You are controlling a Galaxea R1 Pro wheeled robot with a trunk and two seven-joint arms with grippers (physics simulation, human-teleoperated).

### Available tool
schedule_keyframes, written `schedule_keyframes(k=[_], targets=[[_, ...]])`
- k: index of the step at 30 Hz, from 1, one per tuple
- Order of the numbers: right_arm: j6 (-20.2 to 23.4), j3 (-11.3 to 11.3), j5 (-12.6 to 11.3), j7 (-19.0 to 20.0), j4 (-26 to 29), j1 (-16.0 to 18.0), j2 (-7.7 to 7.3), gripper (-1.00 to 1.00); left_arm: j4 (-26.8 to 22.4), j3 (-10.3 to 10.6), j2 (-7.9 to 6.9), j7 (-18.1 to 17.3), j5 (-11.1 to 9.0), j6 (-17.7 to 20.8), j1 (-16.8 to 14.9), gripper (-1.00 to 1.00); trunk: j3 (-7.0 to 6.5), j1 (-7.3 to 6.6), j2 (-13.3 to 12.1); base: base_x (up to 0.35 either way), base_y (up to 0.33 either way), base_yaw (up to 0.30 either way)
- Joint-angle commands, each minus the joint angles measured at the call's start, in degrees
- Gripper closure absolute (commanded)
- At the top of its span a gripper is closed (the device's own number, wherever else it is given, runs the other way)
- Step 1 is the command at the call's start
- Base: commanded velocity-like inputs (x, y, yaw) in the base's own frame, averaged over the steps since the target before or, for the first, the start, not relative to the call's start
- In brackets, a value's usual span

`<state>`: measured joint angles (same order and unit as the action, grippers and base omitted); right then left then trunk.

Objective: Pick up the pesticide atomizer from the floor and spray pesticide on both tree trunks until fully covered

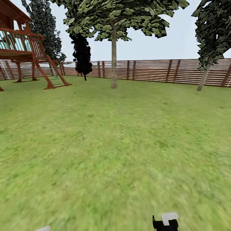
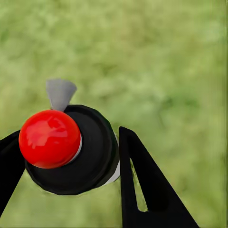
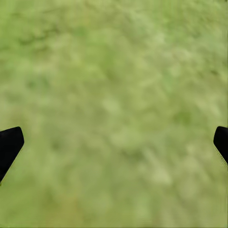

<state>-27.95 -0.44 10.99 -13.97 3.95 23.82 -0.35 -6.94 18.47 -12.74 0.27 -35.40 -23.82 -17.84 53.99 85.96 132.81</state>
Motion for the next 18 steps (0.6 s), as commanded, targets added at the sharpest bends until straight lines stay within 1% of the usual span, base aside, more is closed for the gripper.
schedule_keyframes(k=[1, 18], targets=[[0.0, 0.0, 0.0, 0.0, 0.0, 0.0, 0.0, -1.0, 0.0, 0.0, 0.0, 0.0, 0.0, 0.0, 0.0, 1.0, 0.0, 0.0, 0.0, 0.339, 0.0, 0.0], [0.0, 0.0, 0.0, 0.0, 0.0, 0.0, 0.0, -1.0, 0.0, 0.0, 0.0, 0.0, 0.0, 0.0, 0.0, 1.0, 0.0, 0.0, 0.0, 0.34, 0.0, 0.0]])
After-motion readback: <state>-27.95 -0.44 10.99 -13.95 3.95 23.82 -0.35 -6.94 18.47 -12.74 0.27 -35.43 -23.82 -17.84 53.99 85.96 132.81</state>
